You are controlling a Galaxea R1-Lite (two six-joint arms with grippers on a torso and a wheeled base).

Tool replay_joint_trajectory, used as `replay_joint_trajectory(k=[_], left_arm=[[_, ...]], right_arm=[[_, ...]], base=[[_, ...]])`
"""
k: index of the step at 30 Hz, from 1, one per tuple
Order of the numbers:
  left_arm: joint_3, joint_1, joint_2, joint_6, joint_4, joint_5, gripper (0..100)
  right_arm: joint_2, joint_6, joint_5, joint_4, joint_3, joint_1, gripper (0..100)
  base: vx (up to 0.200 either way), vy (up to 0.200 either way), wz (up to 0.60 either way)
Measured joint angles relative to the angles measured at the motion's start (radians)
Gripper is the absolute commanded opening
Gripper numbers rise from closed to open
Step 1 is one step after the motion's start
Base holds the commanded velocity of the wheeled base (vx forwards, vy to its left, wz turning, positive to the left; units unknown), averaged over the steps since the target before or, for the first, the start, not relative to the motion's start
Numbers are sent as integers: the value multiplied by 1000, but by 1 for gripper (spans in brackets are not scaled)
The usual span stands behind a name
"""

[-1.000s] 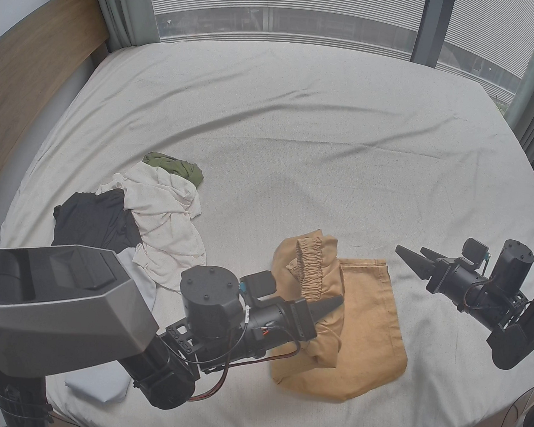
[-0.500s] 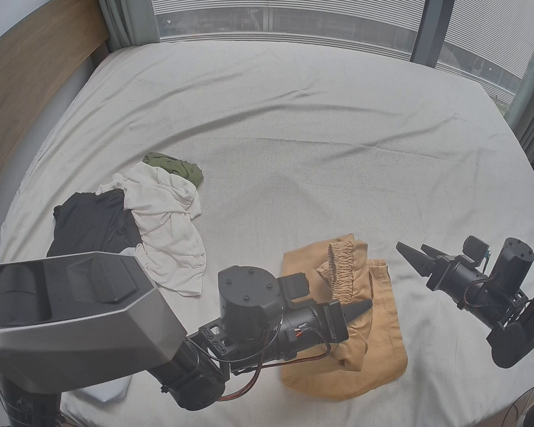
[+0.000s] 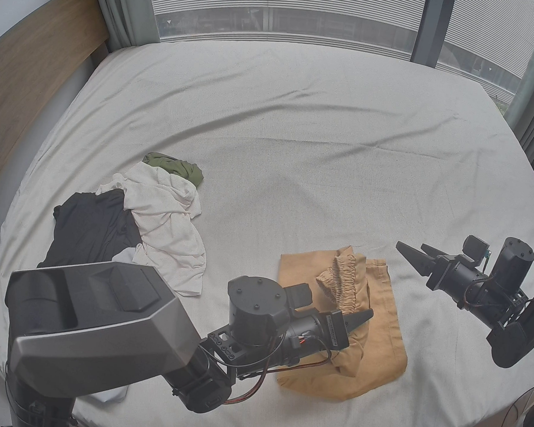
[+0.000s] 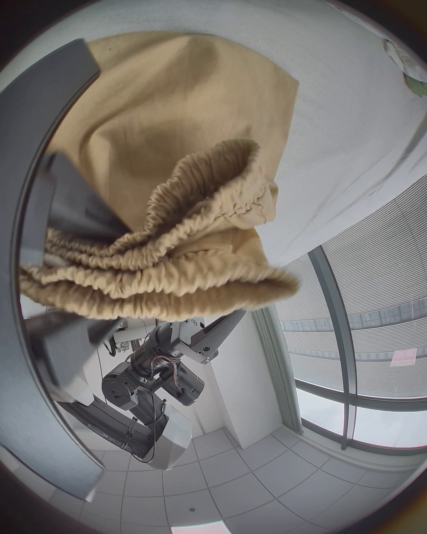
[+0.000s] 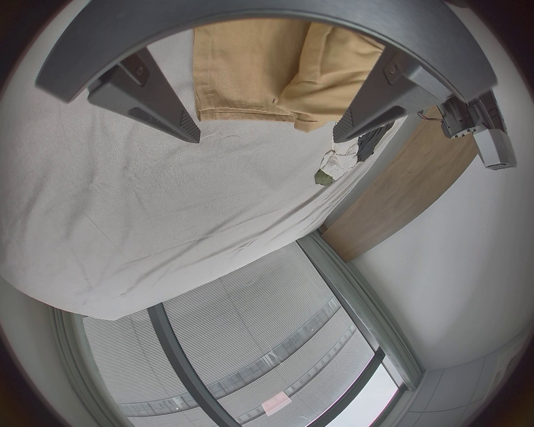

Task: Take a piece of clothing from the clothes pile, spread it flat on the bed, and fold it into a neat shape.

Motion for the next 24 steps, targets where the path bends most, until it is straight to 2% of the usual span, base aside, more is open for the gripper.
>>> replay_joint_trajectory(k=[17,24], left_arm=[[-11,4,9,57,-4,57,100],[46,20,-36,70,-11,70,100]], right_arm=[[-2,0,0,0,2,0,100],[-2,0,0,0,4,0,100]], base=[[0,0,0],[0,0,0]])
